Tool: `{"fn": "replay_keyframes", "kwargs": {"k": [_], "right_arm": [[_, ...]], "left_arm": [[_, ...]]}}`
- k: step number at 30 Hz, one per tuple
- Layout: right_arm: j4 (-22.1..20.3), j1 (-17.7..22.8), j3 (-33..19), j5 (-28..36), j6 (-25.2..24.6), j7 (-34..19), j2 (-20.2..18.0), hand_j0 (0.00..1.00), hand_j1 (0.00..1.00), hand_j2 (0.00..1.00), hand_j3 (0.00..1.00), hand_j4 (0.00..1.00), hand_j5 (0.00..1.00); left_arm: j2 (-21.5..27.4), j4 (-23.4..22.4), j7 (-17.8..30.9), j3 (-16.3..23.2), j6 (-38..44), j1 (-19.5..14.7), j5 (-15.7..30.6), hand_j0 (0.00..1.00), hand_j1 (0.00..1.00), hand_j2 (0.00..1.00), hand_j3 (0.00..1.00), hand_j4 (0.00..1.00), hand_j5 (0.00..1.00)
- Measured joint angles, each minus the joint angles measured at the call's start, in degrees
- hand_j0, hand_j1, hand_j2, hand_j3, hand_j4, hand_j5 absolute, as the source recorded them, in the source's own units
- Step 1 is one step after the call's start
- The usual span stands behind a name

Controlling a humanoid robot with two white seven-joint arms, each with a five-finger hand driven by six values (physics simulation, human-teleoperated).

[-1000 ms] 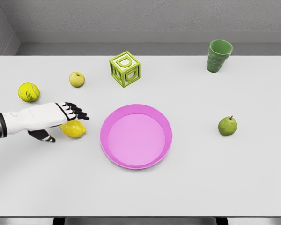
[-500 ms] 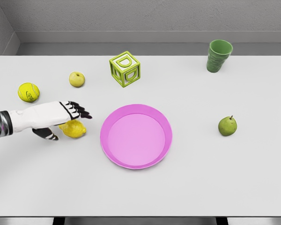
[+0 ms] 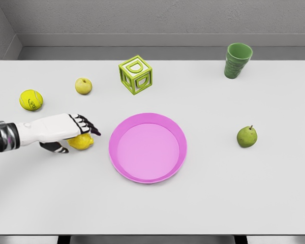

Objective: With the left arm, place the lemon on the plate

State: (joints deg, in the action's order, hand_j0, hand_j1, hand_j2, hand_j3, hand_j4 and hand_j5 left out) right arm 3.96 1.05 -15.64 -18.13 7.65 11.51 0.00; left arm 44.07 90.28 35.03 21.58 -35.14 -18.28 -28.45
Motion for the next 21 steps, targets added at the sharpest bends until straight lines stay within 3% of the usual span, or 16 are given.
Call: {"fn": "replay_keyframes", "kwargs": {"k": [3, 10, 12, 21], "right_arm": [[0.0, 0.09, -0.02, 0.0, 0.0, 0.0, 0.0, 1.0, 1.0, 1.0, 1.0, 1.0, 1.0], [0.0, 0.0, -0.01, 0.0, 0.0, 0.0, 0.0, 1.0, 1.0, 1.0, 1.0, 1.0, 1.0], [0.0, 0.0, 0.0, 0.0, 0.0, 0.0, 0.0, 1.0, 1.0, 1.0, 1.0, 1.0, 1.0], [0.0, 0.0, -0.01, 0.0, 0.0, 0.0, 0.0, 1.0, 1.0, 1.0, 1.0, 1.0, 1.0]], "left_arm": [[-0.11, 0.05, 0.0, 0.28, 0.0, -0.18, -0.07, 0.75, 0.75, 0.75, 0.75, 0.75, 0.75], [-0.17, 0.11, 0.0, 1.37, 0.0, -0.26, -0.36, 0.75, 0.75, 0.75, 0.75, 0.75, 0.75], [-0.17, 0.09, 0.0, 1.5, 0.0, -0.26, -0.45, 0.65, 0.65, 0.65, 0.65, 0.65, 0.65], [-0.17, 0.09, -0.01, 1.77, 0.06, -0.35, -0.42, 0.59, 0.59, 0.59, 0.59, 0.59, 0.59]]}}
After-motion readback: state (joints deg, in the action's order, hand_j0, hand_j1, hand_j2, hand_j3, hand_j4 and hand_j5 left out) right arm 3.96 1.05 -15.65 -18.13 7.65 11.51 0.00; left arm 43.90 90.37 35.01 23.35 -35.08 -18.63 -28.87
